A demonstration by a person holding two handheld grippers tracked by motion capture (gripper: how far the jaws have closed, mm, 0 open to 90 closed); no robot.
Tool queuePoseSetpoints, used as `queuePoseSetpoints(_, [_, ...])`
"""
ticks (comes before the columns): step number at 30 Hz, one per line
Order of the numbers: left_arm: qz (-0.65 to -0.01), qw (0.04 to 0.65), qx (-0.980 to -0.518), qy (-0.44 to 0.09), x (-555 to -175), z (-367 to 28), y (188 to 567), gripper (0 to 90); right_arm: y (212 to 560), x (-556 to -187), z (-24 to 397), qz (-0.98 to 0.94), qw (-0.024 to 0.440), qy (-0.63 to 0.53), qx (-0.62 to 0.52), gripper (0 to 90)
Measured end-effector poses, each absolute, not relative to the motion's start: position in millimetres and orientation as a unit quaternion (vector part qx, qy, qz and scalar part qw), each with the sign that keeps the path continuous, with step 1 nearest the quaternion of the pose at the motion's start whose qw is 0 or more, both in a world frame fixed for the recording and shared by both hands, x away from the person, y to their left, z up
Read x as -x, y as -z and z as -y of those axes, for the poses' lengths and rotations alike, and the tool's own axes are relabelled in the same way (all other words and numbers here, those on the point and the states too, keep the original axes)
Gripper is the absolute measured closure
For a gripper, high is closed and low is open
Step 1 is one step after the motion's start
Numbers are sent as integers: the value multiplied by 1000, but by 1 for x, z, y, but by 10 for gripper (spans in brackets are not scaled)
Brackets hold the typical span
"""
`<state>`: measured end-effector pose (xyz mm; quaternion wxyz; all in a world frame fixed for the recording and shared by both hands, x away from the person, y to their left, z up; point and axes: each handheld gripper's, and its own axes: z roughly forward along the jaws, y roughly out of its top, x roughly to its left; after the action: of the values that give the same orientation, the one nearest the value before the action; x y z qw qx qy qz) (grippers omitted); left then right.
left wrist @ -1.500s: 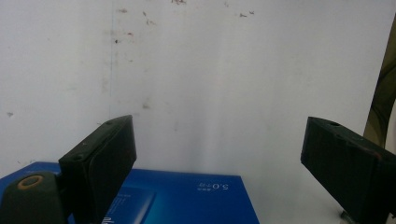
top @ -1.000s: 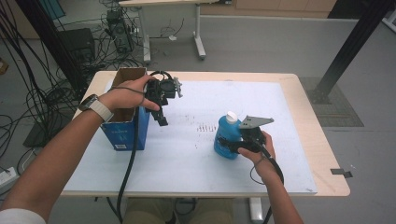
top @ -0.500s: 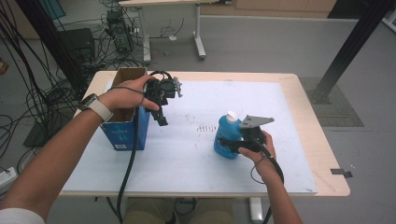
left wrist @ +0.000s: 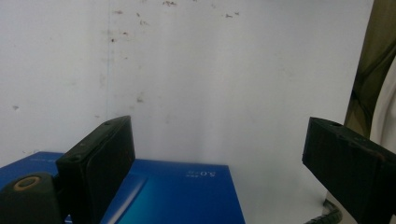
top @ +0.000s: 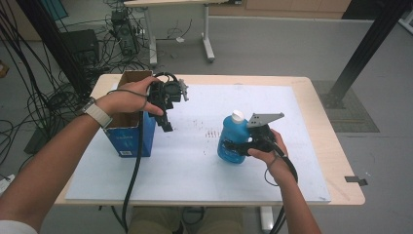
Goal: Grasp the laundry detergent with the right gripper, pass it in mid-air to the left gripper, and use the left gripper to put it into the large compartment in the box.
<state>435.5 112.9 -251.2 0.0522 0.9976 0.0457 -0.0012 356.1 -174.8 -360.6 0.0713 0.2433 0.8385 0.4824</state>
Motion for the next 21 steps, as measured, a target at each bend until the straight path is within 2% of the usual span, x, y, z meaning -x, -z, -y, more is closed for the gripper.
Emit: queuePoseSetpoints(21, [-33,44,-998,-7,-409,-106,216,92,332,-368,149,-863,28,-477,-165,431])
